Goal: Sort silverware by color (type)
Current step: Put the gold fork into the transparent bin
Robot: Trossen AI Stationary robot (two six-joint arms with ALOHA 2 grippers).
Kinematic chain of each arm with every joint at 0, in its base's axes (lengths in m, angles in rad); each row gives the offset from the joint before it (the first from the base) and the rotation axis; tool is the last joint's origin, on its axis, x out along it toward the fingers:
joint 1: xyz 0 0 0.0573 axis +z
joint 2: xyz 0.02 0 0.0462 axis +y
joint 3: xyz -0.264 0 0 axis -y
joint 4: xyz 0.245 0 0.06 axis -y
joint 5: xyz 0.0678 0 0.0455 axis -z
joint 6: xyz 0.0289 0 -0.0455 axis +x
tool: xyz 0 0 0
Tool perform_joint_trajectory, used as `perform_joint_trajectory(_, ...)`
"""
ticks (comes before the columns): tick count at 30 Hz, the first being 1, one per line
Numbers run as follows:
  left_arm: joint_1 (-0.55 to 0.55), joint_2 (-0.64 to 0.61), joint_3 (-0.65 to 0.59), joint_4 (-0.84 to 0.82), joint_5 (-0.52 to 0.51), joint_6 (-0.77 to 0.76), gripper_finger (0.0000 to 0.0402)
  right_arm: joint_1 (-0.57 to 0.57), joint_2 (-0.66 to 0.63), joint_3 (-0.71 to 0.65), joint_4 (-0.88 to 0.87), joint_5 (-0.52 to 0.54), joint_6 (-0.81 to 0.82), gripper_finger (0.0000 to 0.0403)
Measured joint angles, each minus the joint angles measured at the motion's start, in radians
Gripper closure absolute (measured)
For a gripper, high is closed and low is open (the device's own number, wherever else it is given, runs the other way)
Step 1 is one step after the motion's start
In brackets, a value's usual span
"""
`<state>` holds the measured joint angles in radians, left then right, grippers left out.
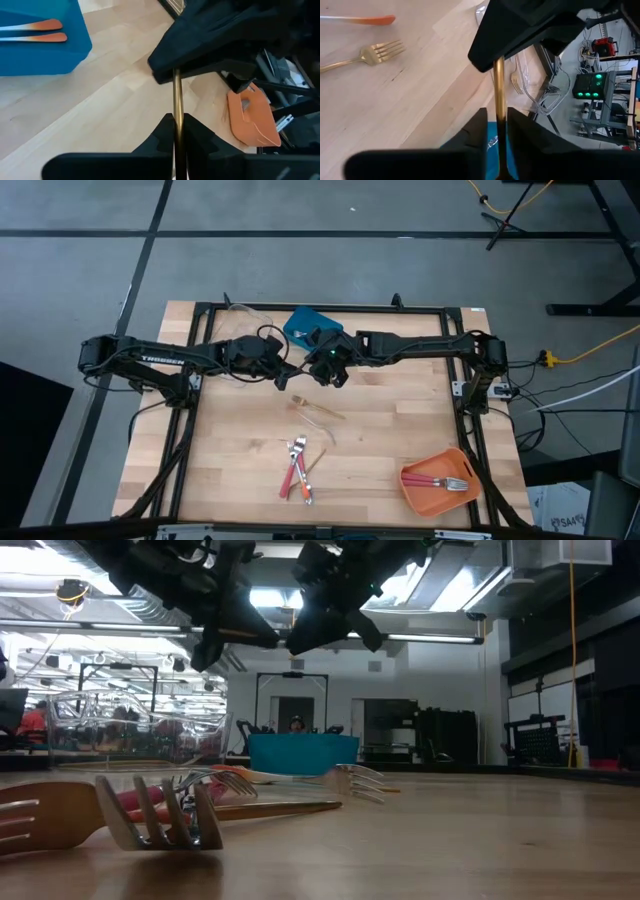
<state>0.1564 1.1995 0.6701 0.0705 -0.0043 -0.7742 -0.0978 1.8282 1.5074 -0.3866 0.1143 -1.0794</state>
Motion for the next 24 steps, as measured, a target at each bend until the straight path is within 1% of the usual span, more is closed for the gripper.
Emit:
perform_joint_trajectory(3, 0.013, 0.000, 0.000, -0.009, -0.024, 0.001, 0.0391, 0.000, 0.000, 0.000, 0.000, 0.003, 0.001, 0.0313)
perform_joint_trajectory(6, 0.043, 0.000, 0.000, -0.010, -0.020, 0.003, 0.0391, 0.007, -0.004, 0.000, -0.015, 0.033, 0.001, 0.0304)
perform_joint_trajectory(11, 0.116, -0.040, 0.000, -0.075, -0.036, 0.069, 0.0390, 0.045, -0.031, 0.000, -0.065, 0.189, 0.001, 0.0303)
perform_joint_trajectory(14, 0.167, -0.095, 0.000, -0.134, -0.049, 0.119, 0.0389, 0.063, -0.057, 0.000, -0.141, 0.226, 0.016, 0.0303)
perform_joint_trajectory(18, 0.226, -0.200, 0.000, -0.249, -0.092, 0.183, 0.0389, 0.058, -0.088, 0.000, -0.237, 0.235, 0.090, 0.0302)
perform_joint_trajectory(24, 0.270, -0.344, 0.000, -0.533, -0.181, 0.210, 0.0388, 0.031, -0.100, 0.000, -0.335, 0.218, 0.234, 0.0302)
